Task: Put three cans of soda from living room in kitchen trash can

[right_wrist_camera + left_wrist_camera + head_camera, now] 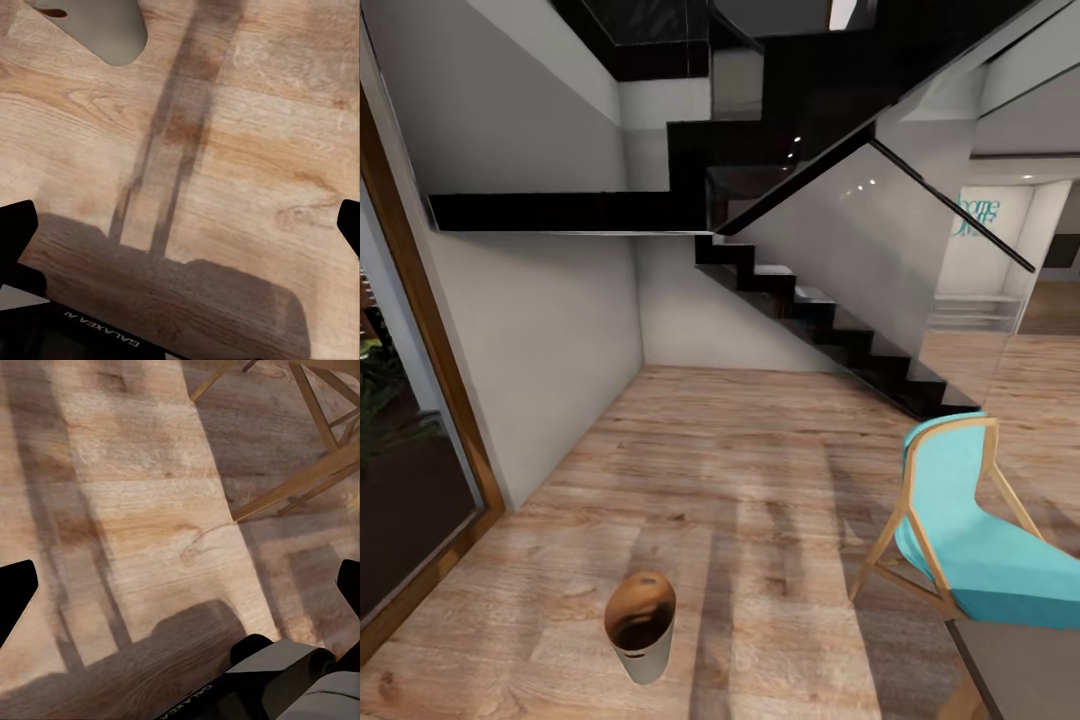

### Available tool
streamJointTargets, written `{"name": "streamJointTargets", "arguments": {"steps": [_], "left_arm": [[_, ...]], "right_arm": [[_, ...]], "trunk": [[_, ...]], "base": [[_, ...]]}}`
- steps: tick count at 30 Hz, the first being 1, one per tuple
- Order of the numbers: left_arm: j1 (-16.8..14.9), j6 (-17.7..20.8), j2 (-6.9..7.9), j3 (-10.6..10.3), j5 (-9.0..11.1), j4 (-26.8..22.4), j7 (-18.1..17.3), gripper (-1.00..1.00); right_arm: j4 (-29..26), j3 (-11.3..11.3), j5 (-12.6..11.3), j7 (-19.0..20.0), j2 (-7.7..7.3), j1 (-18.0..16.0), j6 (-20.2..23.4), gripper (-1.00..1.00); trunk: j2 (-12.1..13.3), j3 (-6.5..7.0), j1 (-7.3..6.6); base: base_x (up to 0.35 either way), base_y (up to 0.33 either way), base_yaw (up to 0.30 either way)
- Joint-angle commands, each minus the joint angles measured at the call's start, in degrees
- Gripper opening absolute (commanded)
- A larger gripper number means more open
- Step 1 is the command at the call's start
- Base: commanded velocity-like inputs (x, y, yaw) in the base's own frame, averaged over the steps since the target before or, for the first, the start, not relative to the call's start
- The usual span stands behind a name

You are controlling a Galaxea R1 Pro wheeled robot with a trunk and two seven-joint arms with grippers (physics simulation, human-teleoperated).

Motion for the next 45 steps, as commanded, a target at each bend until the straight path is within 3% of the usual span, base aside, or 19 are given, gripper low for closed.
{"name": "streamJointTargets", "arguments": {"steps": [1, 6, 13, 36, 45], "left_arm": [[0.0, 0.0, 0.0, 0.0, 0.0, -0.01, 0.0, 1.0], [0.0, 0.0, 0.0, 0.0, 0.0, -0.04, -0.52, 1.0], [0.0, 0.0, 0.0, 0.08, -0.16, 0.04, -4.73, 1.0], [0.0, 0.09, 0.0, 0.09, -0.3, 0.13, -4.99, 1.0], [0.0, 0.09, 0.0, 0.09, -0.35, 0.13, -4.95, 1.0]], "right_arm": [[0.0, 0.0, 0.0, 0.0, -0.01, 0.0, 0.0, 1.0], [0.0, 0.0, 0.0, 0.0, 0.0, 0.0, 0.0, 1.0], [0.0, 0.0, 0.0, 0.07, -0.03, 0.0, -0.16, 1.0], [0.09, 0.0, 0.0, 0.15, -0.05, 0.0, -0.26, 1.0], [0.09, 0.0, 0.0, 0.1, -0.03, 0.0, -0.26, 1.0]], "trunk": [[0.0, 0.0, 0.0], [0.0, 0.0, 0.0], [0.0, 0.0, 0.0], [0.0, 0.0, 0.0], [0.0, 0.0, 0.0]], "base": [[0.201, 0.032, 0.0], [0.054, 0.008, 0.0], [0.103, 0.001, 0.0], [0.064, 0.0, 0.0], [0.247, 0.0, 0.0]]}}
